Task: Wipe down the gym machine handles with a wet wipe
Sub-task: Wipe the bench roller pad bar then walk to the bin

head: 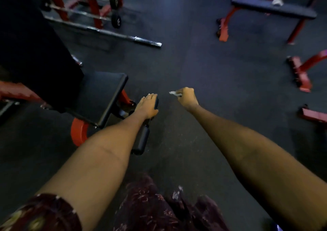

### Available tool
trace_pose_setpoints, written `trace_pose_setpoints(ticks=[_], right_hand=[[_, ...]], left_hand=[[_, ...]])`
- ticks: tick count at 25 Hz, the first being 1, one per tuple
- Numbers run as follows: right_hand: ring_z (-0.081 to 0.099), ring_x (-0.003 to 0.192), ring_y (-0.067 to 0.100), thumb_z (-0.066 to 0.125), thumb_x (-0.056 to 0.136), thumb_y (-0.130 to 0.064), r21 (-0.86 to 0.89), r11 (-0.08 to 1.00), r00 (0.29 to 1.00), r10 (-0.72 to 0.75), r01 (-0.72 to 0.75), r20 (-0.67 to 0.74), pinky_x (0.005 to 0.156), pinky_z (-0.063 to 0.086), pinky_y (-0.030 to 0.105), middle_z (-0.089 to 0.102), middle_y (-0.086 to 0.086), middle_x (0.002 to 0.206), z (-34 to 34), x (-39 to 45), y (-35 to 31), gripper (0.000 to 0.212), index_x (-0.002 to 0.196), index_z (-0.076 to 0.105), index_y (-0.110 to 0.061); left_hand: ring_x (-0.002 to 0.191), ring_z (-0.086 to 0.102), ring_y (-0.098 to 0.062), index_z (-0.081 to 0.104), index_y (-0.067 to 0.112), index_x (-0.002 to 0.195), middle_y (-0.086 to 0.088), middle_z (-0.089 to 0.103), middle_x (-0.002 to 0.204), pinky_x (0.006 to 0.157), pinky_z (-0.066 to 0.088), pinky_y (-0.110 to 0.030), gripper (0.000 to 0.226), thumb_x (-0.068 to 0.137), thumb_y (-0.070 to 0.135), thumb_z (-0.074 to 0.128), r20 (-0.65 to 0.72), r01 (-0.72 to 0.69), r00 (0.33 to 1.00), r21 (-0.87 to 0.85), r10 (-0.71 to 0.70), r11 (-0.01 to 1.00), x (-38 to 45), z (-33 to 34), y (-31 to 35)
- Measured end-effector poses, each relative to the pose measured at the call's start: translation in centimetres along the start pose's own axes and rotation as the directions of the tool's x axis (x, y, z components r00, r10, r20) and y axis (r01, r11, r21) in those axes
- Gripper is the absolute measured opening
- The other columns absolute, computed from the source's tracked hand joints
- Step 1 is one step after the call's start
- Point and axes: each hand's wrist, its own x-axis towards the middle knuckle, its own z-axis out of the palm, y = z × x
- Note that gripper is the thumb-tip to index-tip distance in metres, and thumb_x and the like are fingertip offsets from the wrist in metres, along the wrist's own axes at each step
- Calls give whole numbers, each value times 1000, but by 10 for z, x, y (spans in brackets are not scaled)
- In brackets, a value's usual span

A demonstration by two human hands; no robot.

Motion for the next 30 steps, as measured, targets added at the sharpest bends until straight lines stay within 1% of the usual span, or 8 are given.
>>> trace_pose_setpoints(ticks=[3, 6, 11, 14, 19, 21, 25, 30], right_hand=[[54, 66, 27, 51, 85, 2, -59, 997, 996, 48, -52, -70, 56, 41, 33, 63, 22, 81, -35, -17, 3, 20, 93, 68, 5], [62, 76, 32, 53, 85, 2, -74, 984, 973, 149, -164, -176, 65, 53, 41, 67, 21, 90, -60, -43, 12, 20, 98, 68, 4], [64, 85, 35, 52, 82, 2, -5, 930, 881, 346, -367, -323, 69, 54, 40, 68, 19, 94, -66, -108, 28, 25, 101, 69, -1], [64, 86, 35, 54, 81, -1, 93, 865, 767, 483, -493, -422, 72, 55, 44, 69, 18, 95, -65, -161, 41, 25, 98, 71, -4], [63, 89, 35, 54, 82, -4, 206, 695, 553, 687, -688, -470, 73, 53, 40, 68, 18, 98, -65, -275, 54, 24, 99, 70, -6], [62, 92, 36, 53, 81, -3, 250, 606, 443, 753, -755, -487, 73, 51, 38, 68, 18, 99, -63, -328, 58, 25, 99, 70, -8], [62, 95, 36, 53, 79, -2, 337, 430, 228, 835, -838, -500, 74, 48, 36, 68, 18, 100, -48, -438, 60, 27, 99, 70, -8], [61, 100, 33, 53, 81, -1, 358, 253, 74, 893, -899, -443, 83, 51, 38, 66, 15, 110, -18, -580, 35, 31, 108, 68, -8]], left_hand=[[142, 20, -24, 19, 5, 147, -12, 24, 153, 116, 14, -37, 75, 89, 26, 60, 23, -136, 991, 77, 135, 988, 12, -23, 11], [142, 21, -24, 18, 5, 148, -11, 24, 153, 116, 13, -36, 75, 89, 27, 59, 70, -317, 948, 145, 309, 937, 24, -41, 37], [143, 19, -23, 17, 5, 149, -11, 22, 154, 117, 12, -35, 74, 91, 28, 57, 201, -586, 809, 209, 552, 783, 19, -48, 93], [143, 20, -24, 20, 4, 148, -11, 23, 153, 116, 12, -34, 71, 92, 27, 56, 289, -727, 686, 230, 668, 647, 1, -38, 131], [137, 31, -24, 26, 4, 145, -11, 30, 150, 115, 14, -34, 65, 91, 26, 56, 403, -879, 476, 182, 782, 441, -46, -5, 200], [136, 32, -25, 27, 5, 145, -11, 31, 149, 114, 15, -34, 64, 91, 27, 55, 450, -928, 371, 145, 812, 343, -79, 12, 227], [136, 32, -26, 26, 5, 145, -12, 31, 150, 114, 16, -33, 64, 92, 28, 54, 508, -986, 164, 82, 846, 143, -162, 45, 277], [128, 42, -29, 38, 5, 137, -13, 41, 142, 108, 29, -34, 56, 89, 27, 58, 580, -997, -51, 13, 813, -71, -287, 84, 324]])
